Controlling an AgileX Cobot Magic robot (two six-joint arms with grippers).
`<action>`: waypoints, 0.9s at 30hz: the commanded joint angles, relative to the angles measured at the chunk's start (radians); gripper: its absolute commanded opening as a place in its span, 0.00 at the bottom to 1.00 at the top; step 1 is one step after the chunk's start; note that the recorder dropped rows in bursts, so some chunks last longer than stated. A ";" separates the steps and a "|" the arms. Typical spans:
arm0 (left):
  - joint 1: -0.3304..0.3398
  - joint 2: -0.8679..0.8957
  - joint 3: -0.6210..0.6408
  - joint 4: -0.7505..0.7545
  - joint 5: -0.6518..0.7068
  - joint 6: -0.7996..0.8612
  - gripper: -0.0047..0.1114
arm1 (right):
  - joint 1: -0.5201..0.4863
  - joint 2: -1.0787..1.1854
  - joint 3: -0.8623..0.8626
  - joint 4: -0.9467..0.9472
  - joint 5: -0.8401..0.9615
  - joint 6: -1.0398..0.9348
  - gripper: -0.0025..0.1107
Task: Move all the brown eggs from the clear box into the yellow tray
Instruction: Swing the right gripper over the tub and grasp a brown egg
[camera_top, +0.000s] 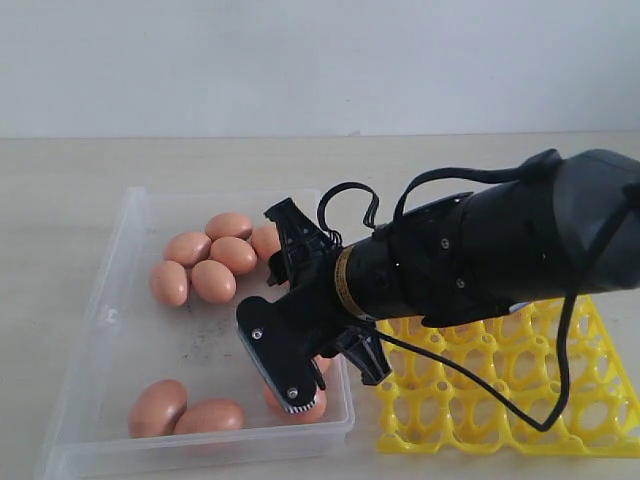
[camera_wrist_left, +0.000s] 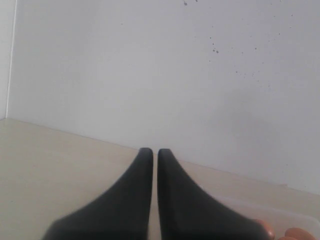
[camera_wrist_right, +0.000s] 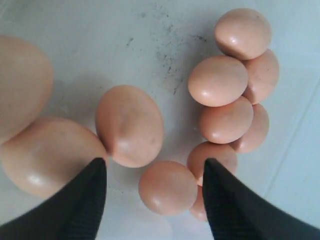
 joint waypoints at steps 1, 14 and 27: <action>-0.003 -0.003 -0.003 -0.003 0.000 0.007 0.07 | -0.001 0.033 -0.004 -0.006 -0.007 -0.028 0.48; -0.003 -0.003 -0.003 -0.003 0.000 0.007 0.07 | 0.060 0.170 -0.138 0.001 0.035 0.015 0.49; -0.003 -0.003 -0.003 -0.003 0.000 0.007 0.07 | 0.060 0.257 -0.260 0.369 0.060 0.311 0.28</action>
